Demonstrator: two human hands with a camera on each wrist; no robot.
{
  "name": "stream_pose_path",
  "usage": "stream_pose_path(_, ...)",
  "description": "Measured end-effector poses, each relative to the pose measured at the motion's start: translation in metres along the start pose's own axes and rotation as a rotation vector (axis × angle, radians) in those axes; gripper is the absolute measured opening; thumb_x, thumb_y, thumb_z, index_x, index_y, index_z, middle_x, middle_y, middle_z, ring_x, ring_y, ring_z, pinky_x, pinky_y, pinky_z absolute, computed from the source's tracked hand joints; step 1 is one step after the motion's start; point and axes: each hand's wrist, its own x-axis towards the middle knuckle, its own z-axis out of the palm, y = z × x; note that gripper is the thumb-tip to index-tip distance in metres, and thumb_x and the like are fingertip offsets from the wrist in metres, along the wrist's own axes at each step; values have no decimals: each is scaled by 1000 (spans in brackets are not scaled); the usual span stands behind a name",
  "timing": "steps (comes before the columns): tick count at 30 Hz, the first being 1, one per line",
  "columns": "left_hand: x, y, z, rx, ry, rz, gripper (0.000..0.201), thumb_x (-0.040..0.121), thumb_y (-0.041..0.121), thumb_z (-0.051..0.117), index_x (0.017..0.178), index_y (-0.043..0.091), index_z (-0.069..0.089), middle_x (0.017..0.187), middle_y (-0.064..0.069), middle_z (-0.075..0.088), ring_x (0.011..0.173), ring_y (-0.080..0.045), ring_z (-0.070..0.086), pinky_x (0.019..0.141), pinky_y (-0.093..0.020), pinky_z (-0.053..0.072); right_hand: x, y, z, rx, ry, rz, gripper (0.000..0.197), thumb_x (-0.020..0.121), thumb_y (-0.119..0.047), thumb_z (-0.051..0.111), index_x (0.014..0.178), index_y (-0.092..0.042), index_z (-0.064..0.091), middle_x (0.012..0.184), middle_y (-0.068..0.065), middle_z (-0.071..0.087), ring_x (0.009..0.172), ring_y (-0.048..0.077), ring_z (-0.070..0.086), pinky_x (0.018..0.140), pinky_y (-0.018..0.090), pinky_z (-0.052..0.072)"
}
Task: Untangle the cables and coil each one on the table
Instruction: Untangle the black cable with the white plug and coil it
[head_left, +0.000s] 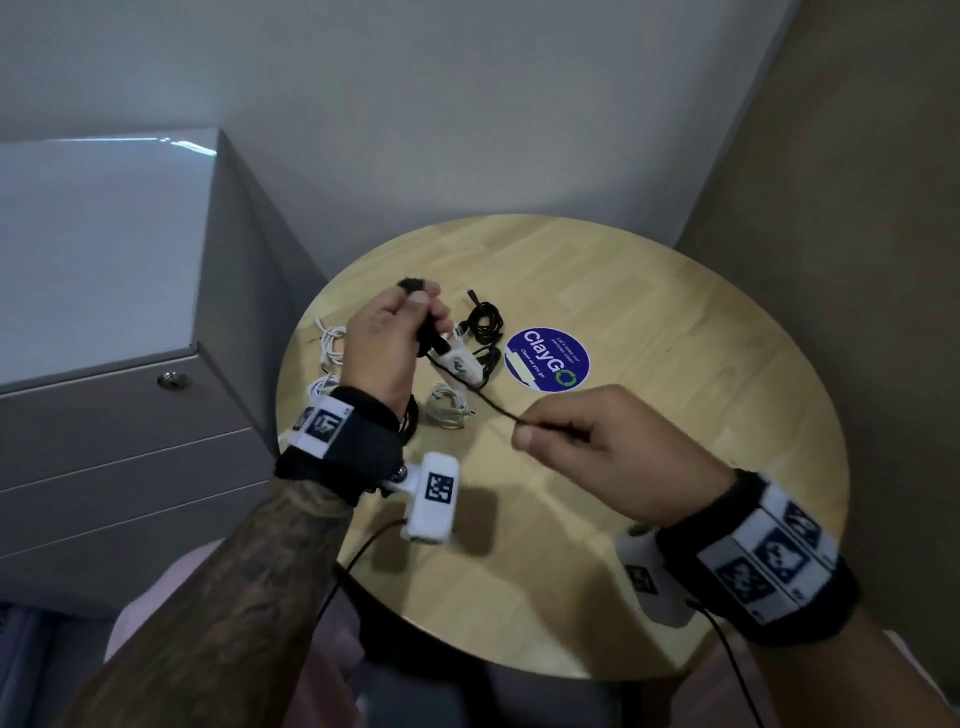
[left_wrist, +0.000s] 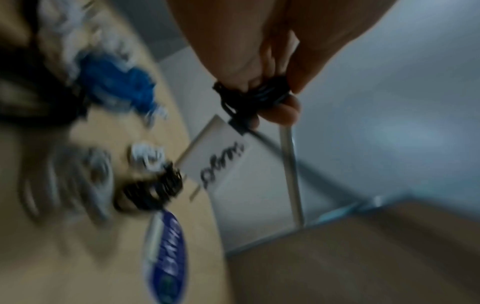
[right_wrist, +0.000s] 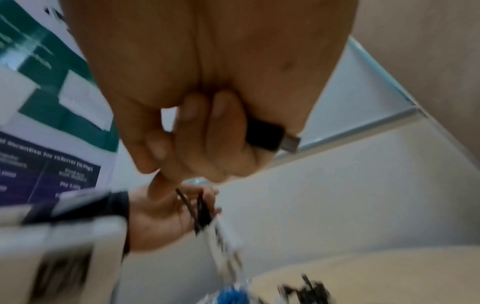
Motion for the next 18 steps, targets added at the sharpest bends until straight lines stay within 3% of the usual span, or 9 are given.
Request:
stream_pose_path(4, -30, 2, 23, 278, -359, -79, 20, 101, 5, 46, 98, -5, 63, 76, -12, 61, 63, -17, 59, 66, -23, 51, -5, -7, -34, -4, 383, -140, 13, 95, -24, 65, 85, -18, 72, 65, -1, 59, 59, 19, 52, 56, 35, 41)
stream_pose_path(7, -56, 1, 39, 363, -608, -175, 38, 102, 29, 45, 98, -4, 63, 75, -12, 60, 63, -21, 58, 61, -25, 48, -6, 0, -45, -124, 547, -192, 11, 96, -18, 68, 88, -17, 75, 71, -6, 59, 65, 17, 54, 61, 31, 41)
stream_pose_path(9, -68, 2, 49, 371, -698, -206, 40, 97, 37, 47, 91, -1, 62, 64, -3, 57, 60, -21, 52, 59, -29, 44, -5, 10, -47, -153, 625, -182, 11, 96, -18, 69, 89, -17, 77, 73, -2, 57, 67, 16, 53, 63, 28, 40)
stream_pose_path(11, -72, 3, 55, 299, -694, -235, 37, 98, 35, 48, 82, 3, 58, 54, 5, 47, 52, -15, 43, 61, -32, 42, -3, 21, -49, -118, 690, -152, 10, 96, -19, 70, 91, -17, 78, 74, 0, 57, 68, 13, 52, 63, 26, 40)
stream_pose_path(14, -71, 8, 59, 182, -614, -273, 38, 93, 38, 49, 67, 11, 51, 48, 5, 32, 42, -12, 26, 59, -29, 47, 3, 39, -44, 24, 712, -97, 9, 96, -20, 69, 92, -22, 77, 72, -9, 64, 67, 7, 55, 65, 27, 44)
stream_pose_path(18, -67, 13, 60, -65, -469, -370, 49, 95, 38, 53, 53, 16, 42, 41, 4, 23, 33, -11, 21, 47, -27, 42, 12, 52, -19, 131, 501, -5, 14, 102, -22, 58, 99, -19, 71, 63, -1, 66, 58, 16, 56, 63, 33, 47)
